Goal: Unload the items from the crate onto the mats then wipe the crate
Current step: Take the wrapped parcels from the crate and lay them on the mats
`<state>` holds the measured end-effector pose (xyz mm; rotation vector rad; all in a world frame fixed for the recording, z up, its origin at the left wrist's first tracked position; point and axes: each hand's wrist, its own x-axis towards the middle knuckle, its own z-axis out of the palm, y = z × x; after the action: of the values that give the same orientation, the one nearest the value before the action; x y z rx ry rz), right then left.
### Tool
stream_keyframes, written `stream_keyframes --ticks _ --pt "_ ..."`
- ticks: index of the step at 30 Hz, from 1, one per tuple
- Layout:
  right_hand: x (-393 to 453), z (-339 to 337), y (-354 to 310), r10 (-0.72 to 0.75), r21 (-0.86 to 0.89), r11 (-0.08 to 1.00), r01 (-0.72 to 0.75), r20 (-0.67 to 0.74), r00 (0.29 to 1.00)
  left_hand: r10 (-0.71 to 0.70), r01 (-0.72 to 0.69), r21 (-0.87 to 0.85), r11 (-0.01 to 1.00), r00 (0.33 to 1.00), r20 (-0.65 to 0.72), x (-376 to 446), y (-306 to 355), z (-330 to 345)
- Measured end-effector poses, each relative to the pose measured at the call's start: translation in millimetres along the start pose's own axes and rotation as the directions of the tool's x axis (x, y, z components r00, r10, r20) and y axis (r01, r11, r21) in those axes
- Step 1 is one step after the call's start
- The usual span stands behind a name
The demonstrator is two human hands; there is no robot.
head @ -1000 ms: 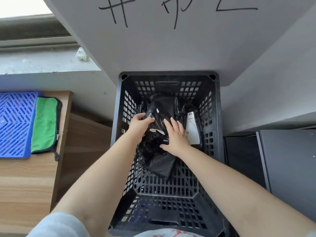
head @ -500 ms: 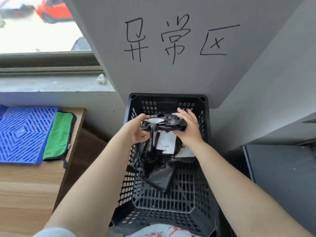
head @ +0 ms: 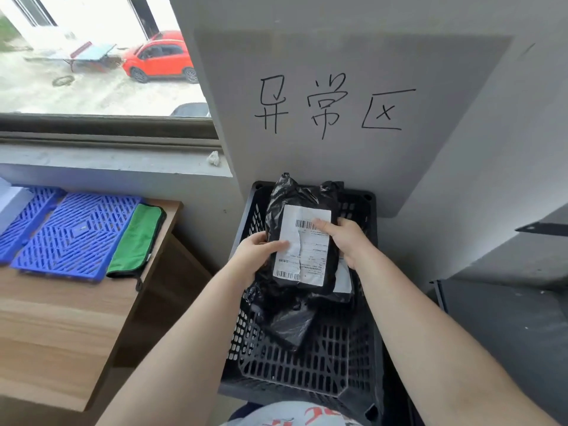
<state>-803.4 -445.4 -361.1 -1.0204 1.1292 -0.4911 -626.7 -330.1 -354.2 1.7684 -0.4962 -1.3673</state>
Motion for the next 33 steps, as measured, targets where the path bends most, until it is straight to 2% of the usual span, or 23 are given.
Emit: stream_keyframes --ticks 4,7,9,12,15,18,21,23,25,30,33 --pt "-9 -1 10 -0.007 0.08 0.997 0.002 0.055 0.998 -0.01 0.005 -0.148 0.989 0.999 -0.036 -8 -12 0" --pt "-15 0 20 0.06 0.149 0.986 -0.074 0.095 0.994 -0.028 -0.002 -0.257 0.966 0.993 -0.113 -15 -16 -4" --pt "-20 2 26 0.116 0.283 0.947 -0.149 0.131 0.985 -0.058 0.0 -0.331 0.944 0.985 -0.163 -17 -20 -6" --pt "-22 13 34 0.176 0.488 0.85 -0.199 0.092 0.98 -0.148 -0.013 -0.58 0.815 0.962 -0.23 -19 -19 -9" --pt "-32 45 37 0.2 0.456 0.838 -0.299 0.253 0.946 -0.185 -0.049 -0.726 0.686 0.953 -0.239 -24 -9 -8" --pt "-43 80 27 0.155 0.391 0.865 -0.314 0.386 0.909 -0.159 -0.08 -0.744 0.663 0.956 -0.245 -33 0 -5" --pt "-50 104 16 0.053 0.479 0.835 -0.272 0.421 0.905 -0.157 -0.138 -0.764 0.631 0.941 -0.3 -41 -1 -17" --pt "-55 123 12 0.008 0.515 0.821 -0.246 0.421 0.907 -0.161 -0.165 -0.796 0.583 0.936 -0.312 -46 -4 -31" --pt "-56 144 11 0.023 0.491 0.846 -0.209 0.357 0.934 -0.148 -0.158 -0.812 0.562 0.946 -0.287 -58 -4 -45" --pt "-56 197 6 0.056 0.404 0.904 -0.14 0.212 0.976 -0.159 -0.116 -0.768 0.63 0.948 -0.274 -83 -28 -92" --pt "-62 232 6 0.028 0.358 0.928 -0.097 0.194 0.981 -0.154 -0.129 -0.814 0.567 0.954 -0.258 -103 -50 -135"
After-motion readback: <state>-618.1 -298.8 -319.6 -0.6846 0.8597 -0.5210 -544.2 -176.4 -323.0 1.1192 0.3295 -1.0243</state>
